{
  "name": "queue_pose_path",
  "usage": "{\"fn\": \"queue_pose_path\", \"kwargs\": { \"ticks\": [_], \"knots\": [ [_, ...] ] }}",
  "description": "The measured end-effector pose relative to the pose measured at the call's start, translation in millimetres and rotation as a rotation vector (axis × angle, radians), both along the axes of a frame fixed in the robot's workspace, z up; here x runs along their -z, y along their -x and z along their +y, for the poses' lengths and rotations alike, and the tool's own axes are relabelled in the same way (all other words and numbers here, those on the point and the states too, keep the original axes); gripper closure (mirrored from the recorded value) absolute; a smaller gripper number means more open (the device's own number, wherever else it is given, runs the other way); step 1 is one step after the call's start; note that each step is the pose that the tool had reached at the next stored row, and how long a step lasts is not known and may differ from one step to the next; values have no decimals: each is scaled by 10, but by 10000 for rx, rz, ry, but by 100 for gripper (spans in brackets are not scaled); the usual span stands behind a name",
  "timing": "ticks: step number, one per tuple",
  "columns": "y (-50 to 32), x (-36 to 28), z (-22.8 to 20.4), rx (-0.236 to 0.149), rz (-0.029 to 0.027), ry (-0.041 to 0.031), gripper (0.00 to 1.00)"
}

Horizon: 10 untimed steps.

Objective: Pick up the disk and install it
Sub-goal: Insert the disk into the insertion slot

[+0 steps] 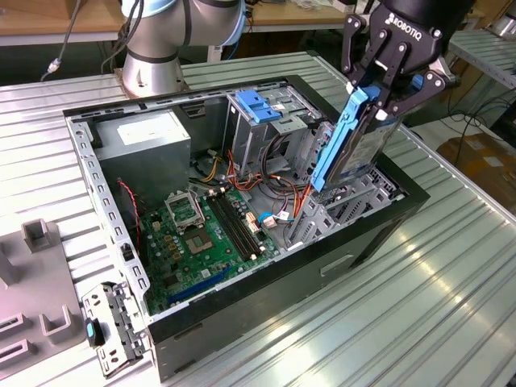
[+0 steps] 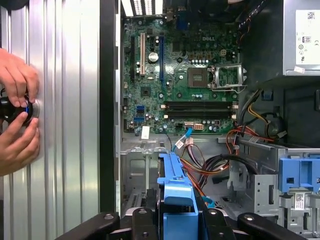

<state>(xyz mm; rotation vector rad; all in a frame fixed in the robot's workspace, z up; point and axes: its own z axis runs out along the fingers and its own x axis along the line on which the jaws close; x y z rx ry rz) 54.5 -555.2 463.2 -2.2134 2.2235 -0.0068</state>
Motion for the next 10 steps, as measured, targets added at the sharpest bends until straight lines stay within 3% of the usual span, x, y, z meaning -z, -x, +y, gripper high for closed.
{"fn": "queue_pose_path", "kwargs": {
  "ticks": [8, 10],
  "knots": [
    [-18, 124, -45, 1, 13, 1, 63],
    [-28, 141, -73, -1, 14, 8, 63]
  ]
}}
